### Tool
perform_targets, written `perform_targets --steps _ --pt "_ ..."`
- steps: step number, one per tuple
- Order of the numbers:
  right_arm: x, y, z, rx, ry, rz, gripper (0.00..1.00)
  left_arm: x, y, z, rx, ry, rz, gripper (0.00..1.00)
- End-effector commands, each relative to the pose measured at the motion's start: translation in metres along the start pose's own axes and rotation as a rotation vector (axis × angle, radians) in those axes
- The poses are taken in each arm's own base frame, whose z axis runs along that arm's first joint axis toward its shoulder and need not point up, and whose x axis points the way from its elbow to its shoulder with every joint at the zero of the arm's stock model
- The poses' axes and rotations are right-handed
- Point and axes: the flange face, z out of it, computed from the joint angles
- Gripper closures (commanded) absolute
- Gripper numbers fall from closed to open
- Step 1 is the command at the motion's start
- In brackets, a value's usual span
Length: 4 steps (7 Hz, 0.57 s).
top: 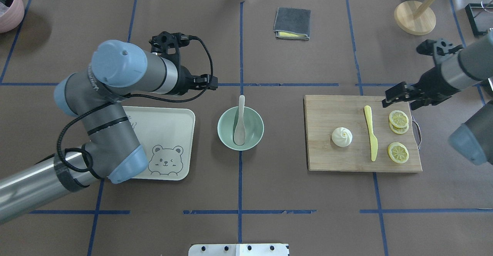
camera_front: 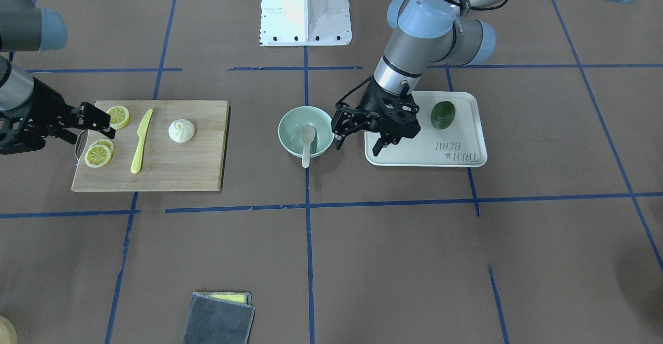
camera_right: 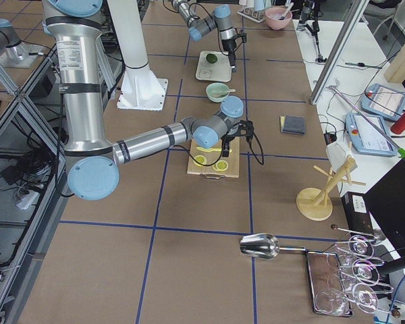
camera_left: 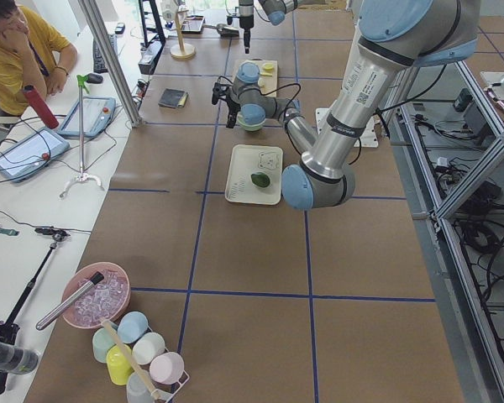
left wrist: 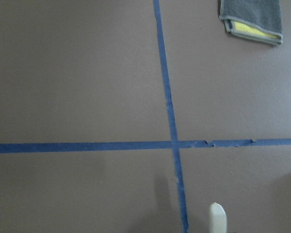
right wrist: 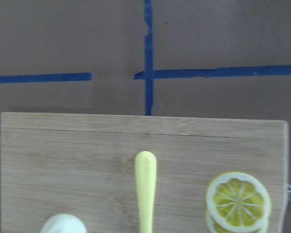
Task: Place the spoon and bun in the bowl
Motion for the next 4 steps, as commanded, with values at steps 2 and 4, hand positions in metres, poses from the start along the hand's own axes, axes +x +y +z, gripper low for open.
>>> perform_targets --steps 2,4 --pt "-0.095 0.042 0.060 0.033 0.034 0.026 0.00 -0.018 -0.013 -0.031 0.016 -0.049 0.100 0.10" --pt "-0.102 0.058 0.081 0.043 0.079 0.003 0.10 -0.015 -0.014 -0.033 0.021 -0.043 0.092 0.09"
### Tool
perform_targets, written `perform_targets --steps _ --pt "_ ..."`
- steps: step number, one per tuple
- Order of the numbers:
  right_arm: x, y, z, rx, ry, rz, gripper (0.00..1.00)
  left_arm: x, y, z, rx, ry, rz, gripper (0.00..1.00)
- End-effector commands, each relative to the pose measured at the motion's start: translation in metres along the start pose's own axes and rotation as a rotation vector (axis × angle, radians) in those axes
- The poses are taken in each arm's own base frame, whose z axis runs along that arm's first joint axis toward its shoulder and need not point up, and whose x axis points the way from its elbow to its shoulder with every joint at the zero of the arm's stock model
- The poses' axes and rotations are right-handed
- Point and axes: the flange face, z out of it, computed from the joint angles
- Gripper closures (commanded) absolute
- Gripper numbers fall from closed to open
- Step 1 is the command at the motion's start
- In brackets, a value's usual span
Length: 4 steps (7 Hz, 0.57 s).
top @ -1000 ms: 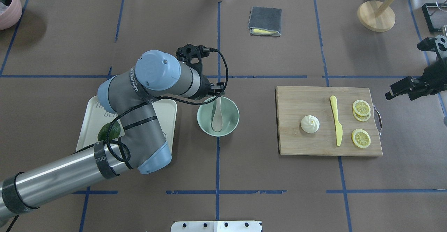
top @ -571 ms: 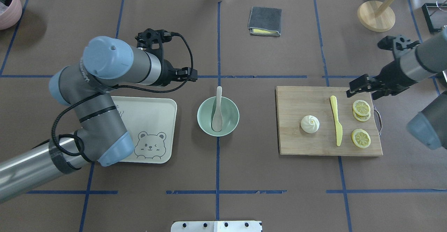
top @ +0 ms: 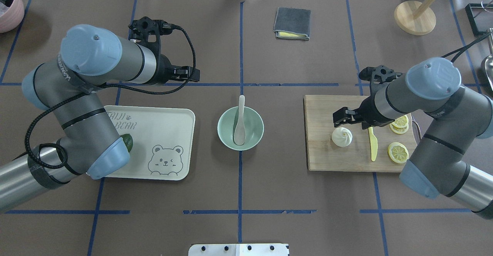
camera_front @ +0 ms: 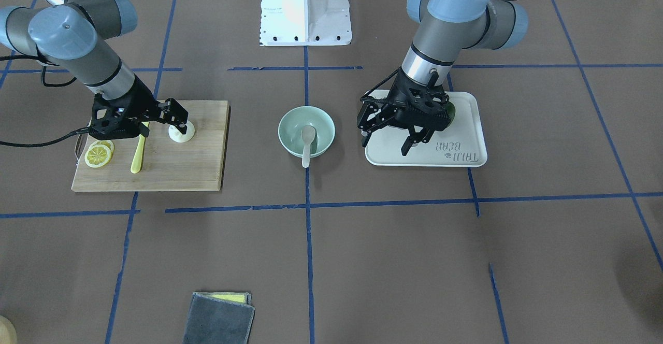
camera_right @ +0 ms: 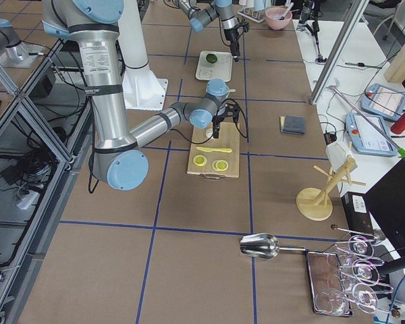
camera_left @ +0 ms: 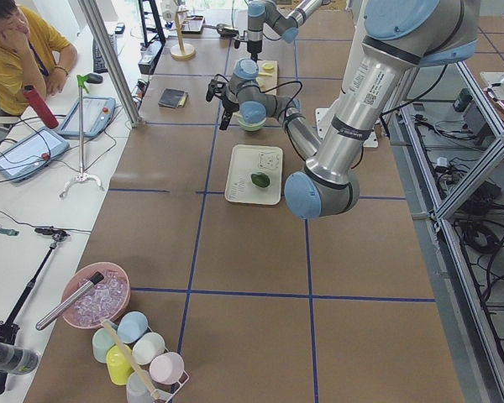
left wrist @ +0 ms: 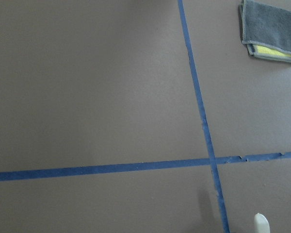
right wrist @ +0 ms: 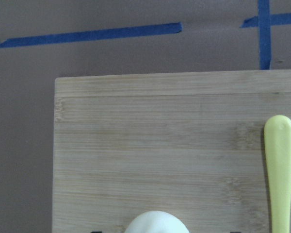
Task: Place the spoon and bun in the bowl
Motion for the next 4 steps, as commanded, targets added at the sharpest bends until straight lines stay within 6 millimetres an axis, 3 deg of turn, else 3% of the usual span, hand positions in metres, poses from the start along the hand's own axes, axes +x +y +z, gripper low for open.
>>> perform_targets --steps 1,4 --pt "-0.0052 0.0186 0.0181 -0.010 0.037 -0.014 0.10 0.0009 -0.0004 -0.0014 0.001 0.001 0.000 0.09" --pt "-0.0096 0.0248 0.0262 -0.010 0.056 -0.024 0.13 -0.0030 0.0002 -0.0003 0.000 -0.005 -0.004 0.09"
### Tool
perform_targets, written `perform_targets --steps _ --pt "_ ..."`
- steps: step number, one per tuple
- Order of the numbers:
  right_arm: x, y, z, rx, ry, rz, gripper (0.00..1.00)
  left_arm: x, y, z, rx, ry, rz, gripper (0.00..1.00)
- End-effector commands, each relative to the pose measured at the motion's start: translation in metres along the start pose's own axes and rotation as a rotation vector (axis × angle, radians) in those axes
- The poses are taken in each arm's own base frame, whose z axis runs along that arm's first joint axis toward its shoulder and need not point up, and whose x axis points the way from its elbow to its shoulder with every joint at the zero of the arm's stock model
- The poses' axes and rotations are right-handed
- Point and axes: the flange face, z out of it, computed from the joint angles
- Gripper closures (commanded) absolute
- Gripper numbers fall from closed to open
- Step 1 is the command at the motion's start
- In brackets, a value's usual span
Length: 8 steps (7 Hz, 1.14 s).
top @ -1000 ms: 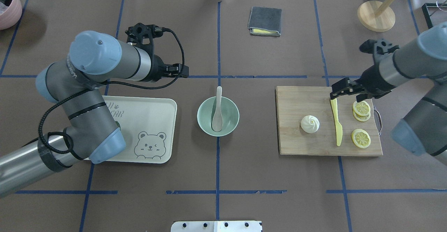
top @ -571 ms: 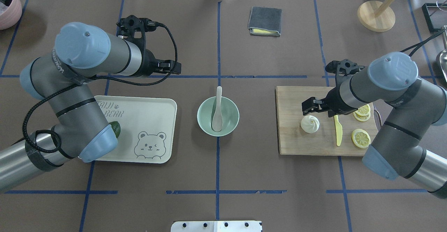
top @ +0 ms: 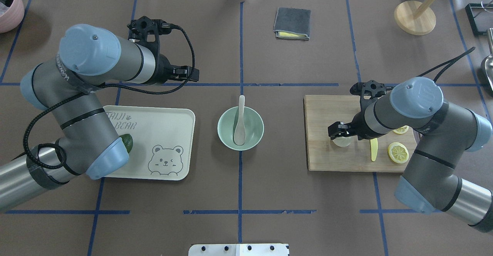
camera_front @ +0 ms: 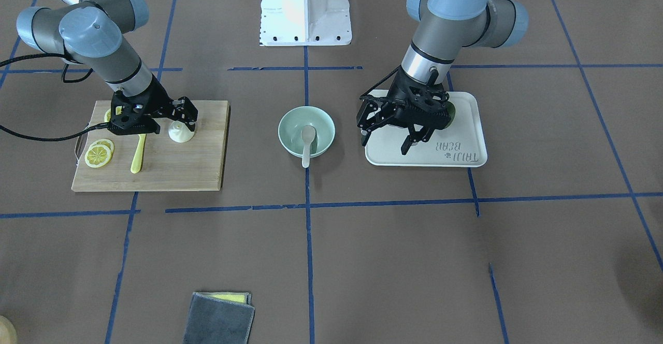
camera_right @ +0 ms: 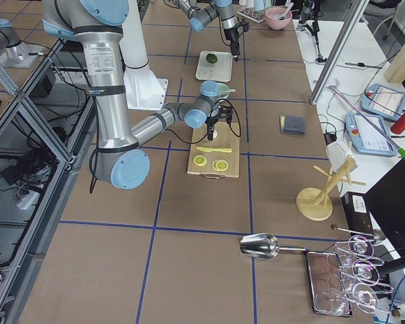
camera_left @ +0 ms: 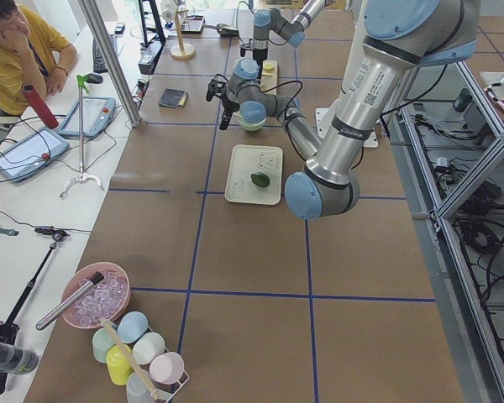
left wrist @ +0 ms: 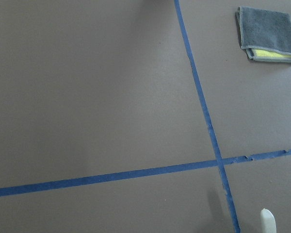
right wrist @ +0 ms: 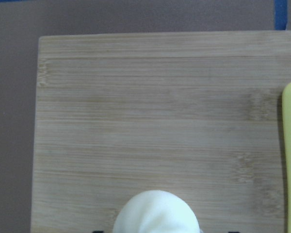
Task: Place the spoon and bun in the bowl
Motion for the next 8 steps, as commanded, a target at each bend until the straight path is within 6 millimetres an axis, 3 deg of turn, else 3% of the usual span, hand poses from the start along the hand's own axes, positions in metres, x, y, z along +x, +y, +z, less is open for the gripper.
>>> perform_targets --steps 1,3,4,5,6,8 --pt "-0.006 0.001 0.002 -0.007 0.009 -0.001 0.18 -0.001 0.000 0.000 0.001 -0.002 -0.001 0.09" --pt "-0.005 0.001 0.003 -0.008 0.010 0.000 0.56 -0.001 0.000 0.000 0.001 -0.002 -0.001 0.09" --pt "-0.008 0.001 0.000 -0.009 0.002 -0.003 0.70 -0.001 0.000 0.000 0.002 0.000 0.000 0.09" --pt "-0.012 0.002 -0.004 -0.008 -0.009 -0.008 0.70 -0.002 0.001 0.000 0.000 -0.003 0.001 0.09" --pt "-0.031 0.000 -0.019 0.004 -0.034 -0.018 0.69 0.000 -0.001 -0.006 0.006 0.008 0.007 0.09" --pt "-0.112 -0.020 -0.048 0.001 -0.008 0.042 0.65 0.003 -0.004 -0.018 0.022 0.024 0.012 0.09"
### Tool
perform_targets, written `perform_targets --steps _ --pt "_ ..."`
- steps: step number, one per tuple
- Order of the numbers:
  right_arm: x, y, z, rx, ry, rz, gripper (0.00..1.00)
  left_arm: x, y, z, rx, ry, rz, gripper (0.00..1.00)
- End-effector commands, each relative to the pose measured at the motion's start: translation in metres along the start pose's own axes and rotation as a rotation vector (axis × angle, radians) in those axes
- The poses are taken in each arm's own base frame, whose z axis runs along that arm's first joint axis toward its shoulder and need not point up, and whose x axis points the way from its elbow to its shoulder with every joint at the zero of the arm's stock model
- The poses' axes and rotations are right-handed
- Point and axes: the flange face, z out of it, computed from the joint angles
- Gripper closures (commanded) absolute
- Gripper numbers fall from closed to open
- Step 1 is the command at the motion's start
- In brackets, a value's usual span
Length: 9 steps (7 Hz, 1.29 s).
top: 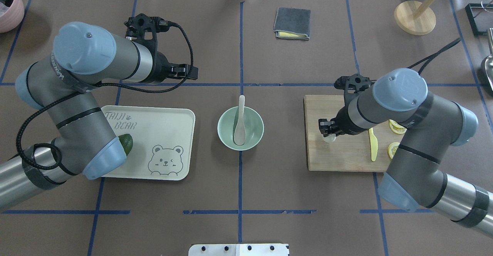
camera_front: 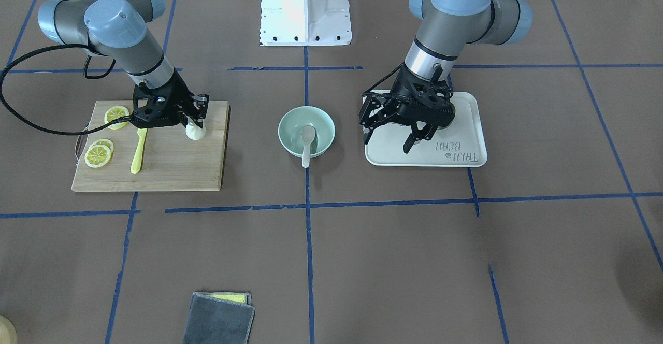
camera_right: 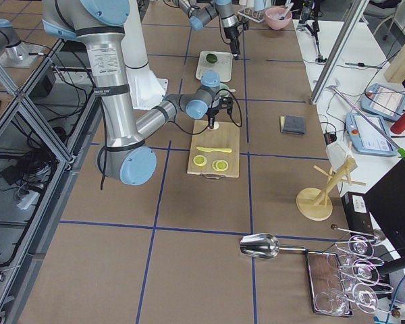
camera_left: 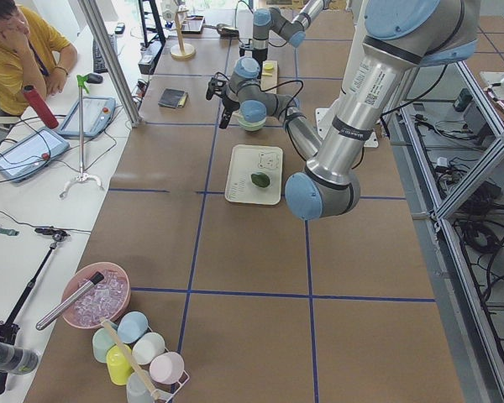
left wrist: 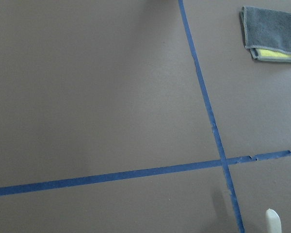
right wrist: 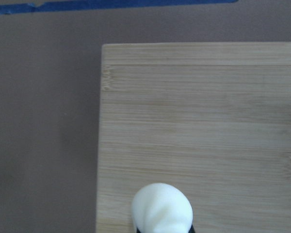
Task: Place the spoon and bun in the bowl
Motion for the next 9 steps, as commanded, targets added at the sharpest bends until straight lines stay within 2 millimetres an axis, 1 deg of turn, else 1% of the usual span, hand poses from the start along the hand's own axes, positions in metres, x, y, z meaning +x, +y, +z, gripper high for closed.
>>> perform_targets --steps 1,2,3,4,5,6,7,8,9 --pt "-0.090 -0.006 -0.026 0.000 -0.029 0.115 0.65 -0.004 0.002 -0.022 0.020 0.019 0.004 0.09" --pt "-0.124 -0.002 -0.031 0.016 -0.058 0.146 0.65 -0.025 0.017 -0.044 0.023 0.022 0.008 0.09" --pt "-0.169 -0.002 -0.026 0.007 -0.079 0.186 0.64 -0.036 0.013 -0.057 0.044 0.018 0.000 0.09" --pt "-0.213 -0.007 -0.027 -0.002 -0.101 0.222 0.63 -0.049 0.009 -0.077 0.061 0.022 -0.009 0.09" --pt "-0.237 -0.013 -0.026 0.014 -0.106 0.232 0.61 -0.064 0.006 -0.092 0.047 0.031 -0.021 0.09" --pt "-0.249 -0.019 -0.019 0.031 -0.092 0.236 0.55 -0.078 0.000 -0.097 0.058 0.016 -0.036 0.09" --pt "-0.251 -0.007 -0.008 0.026 -0.079 0.226 0.35 -0.079 -0.001 -0.098 0.059 0.015 -0.036 0.09" --pt "-0.254 0.001 -0.002 0.039 -0.072 0.215 0.16 -0.079 -0.001 -0.096 0.056 0.013 -0.037 0.09" --pt "-0.243 0.003 0.002 0.039 -0.062 0.217 0.00 -0.081 0.000 -0.092 0.051 0.007 -0.039 0.09"
